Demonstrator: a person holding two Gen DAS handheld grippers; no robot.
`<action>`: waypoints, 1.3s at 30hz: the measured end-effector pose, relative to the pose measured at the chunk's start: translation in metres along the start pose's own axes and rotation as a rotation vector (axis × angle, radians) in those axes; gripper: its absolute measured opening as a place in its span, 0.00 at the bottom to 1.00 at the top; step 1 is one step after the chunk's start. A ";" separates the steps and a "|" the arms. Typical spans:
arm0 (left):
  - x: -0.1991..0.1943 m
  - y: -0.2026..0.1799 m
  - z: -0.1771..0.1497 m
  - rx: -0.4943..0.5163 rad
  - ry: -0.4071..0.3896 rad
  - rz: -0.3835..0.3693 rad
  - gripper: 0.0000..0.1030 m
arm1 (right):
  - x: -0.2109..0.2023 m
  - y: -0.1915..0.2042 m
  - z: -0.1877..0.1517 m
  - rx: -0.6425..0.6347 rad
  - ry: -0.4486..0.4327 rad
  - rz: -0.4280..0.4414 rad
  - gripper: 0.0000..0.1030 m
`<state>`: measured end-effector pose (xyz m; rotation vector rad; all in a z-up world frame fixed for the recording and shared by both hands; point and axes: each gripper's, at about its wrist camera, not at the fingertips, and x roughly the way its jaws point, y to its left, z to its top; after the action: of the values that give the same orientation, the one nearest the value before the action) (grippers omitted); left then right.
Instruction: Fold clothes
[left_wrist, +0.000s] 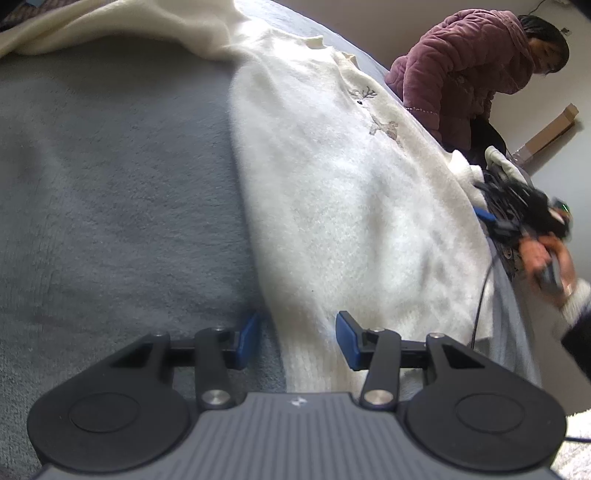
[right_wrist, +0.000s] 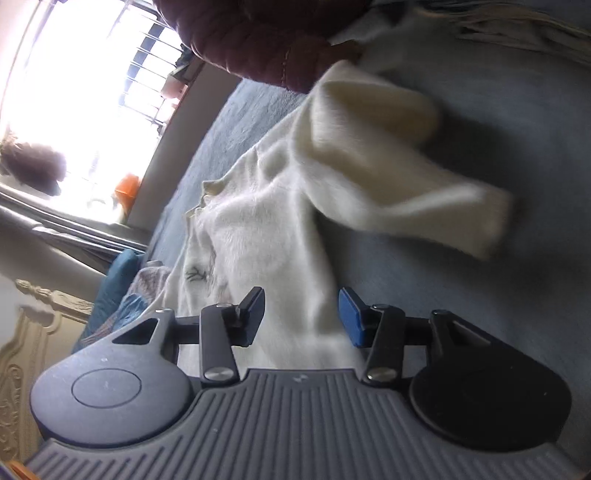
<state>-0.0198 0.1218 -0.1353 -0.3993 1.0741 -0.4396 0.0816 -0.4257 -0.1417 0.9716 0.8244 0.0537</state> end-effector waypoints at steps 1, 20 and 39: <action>0.000 0.000 0.000 0.008 0.001 -0.003 0.45 | 0.010 0.002 0.006 0.007 0.003 -0.021 0.44; -0.001 0.010 -0.002 0.060 0.018 -0.027 0.36 | 0.073 0.065 0.099 -0.425 -0.183 -0.152 0.14; -0.004 0.016 -0.011 0.016 0.000 -0.070 0.37 | 0.031 0.008 0.020 -0.364 0.288 -0.093 0.57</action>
<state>-0.0286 0.1365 -0.1455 -0.4236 1.0583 -0.5105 0.1188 -0.4232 -0.1483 0.5874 1.0800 0.2597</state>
